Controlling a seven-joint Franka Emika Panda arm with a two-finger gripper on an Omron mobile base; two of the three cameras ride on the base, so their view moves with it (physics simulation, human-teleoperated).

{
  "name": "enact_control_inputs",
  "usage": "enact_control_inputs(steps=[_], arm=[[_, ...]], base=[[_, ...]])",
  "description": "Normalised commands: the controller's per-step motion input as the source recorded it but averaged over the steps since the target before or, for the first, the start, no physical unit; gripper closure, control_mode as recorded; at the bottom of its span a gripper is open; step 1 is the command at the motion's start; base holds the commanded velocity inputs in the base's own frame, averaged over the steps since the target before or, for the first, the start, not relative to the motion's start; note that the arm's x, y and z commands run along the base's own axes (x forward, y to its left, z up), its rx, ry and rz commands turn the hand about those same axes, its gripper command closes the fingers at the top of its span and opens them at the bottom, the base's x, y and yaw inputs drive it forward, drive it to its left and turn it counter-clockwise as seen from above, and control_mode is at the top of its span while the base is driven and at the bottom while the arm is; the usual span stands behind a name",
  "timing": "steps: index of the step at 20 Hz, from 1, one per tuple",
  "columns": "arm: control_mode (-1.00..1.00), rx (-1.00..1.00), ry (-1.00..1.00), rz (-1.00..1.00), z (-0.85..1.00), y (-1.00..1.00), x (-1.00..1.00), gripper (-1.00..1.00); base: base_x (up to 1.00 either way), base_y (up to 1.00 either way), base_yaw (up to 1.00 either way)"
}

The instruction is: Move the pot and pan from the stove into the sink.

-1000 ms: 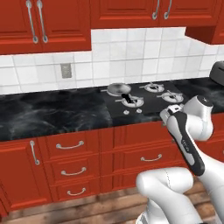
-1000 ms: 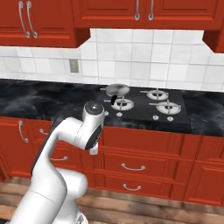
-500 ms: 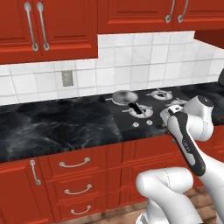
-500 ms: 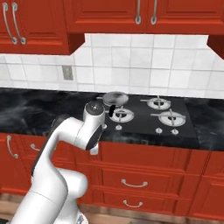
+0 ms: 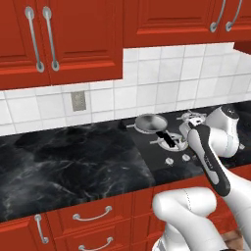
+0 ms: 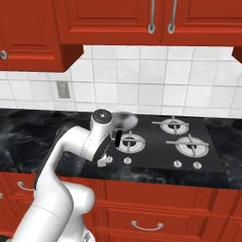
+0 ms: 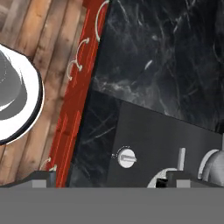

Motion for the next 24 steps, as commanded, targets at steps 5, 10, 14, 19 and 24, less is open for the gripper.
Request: enact_control_inputs(steps=[5, 10, 14, 19, 24], arm=[[-1.00, 0.00, 0.00, 0.00, 0.00, 0.00, 0.00, -1.00], [-1.00, 0.00, 0.02, -0.23, -0.02, -0.03, 0.28, -1.00], [-1.00, -0.02, 0.03, -0.45, -0.10, 0.03, 0.24, -1.00], [-1.00, 0.00, 0.01, -0.43, -0.05, 0.00, 0.28, -1.00], [-1.00, 0.01, 0.00, -0.45, 0.00, -0.06, 0.19, -1.00]], base=[[0.21, 0.12, -0.04], [0.00, 0.00, 0.00], [0.00, 0.00, 0.00], [0.00, 0.00, 0.00], [0.00, 0.00, 0.00]])
